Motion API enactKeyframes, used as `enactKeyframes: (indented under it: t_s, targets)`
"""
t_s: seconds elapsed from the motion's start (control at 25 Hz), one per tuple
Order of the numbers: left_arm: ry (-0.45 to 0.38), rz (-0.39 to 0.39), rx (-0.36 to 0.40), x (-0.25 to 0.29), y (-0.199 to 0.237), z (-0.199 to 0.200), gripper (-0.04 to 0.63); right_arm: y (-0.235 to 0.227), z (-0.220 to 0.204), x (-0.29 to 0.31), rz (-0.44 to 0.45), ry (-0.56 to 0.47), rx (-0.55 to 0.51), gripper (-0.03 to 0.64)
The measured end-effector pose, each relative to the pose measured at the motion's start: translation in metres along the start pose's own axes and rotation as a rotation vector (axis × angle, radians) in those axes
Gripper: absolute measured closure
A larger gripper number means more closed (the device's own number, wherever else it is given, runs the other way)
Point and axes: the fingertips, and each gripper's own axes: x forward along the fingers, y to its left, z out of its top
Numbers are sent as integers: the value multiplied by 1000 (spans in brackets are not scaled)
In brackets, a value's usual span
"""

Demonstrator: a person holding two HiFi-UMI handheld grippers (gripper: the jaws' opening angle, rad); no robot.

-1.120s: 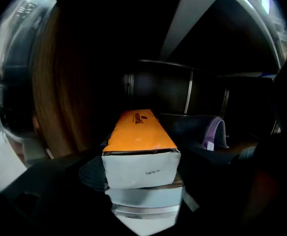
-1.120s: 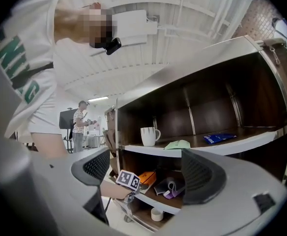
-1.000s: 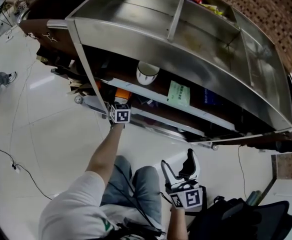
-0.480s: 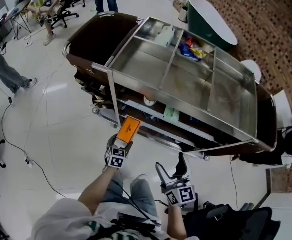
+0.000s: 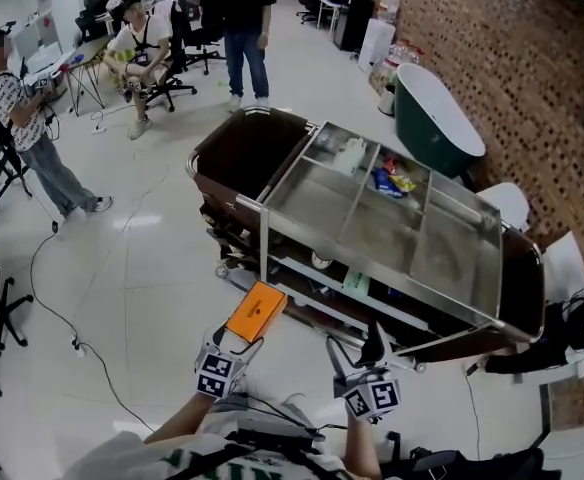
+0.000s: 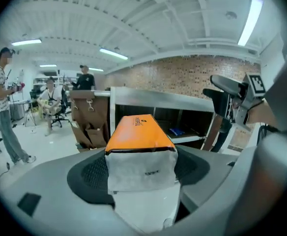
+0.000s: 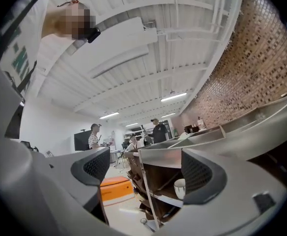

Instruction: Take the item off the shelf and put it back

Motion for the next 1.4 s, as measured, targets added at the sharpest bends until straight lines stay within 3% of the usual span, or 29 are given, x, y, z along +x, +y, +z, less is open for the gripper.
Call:
enactKeyframes:
  t_s: [0.2,0.44,0.8,1.4]
  targets:
    - [-111,31,60,-34,16,60,238,8,23,19,20,-63,-25,155]
    - [-155,19,95,-52,21,90,238,10,40,30,23,-102,-43,155]
    - [-187,11,109,-48,17,97,238,1,42,28,-4,-107,-43,155]
    - [-128,-15,91,-24,4,69,237,-15,39,7,-52,-80,-51,155]
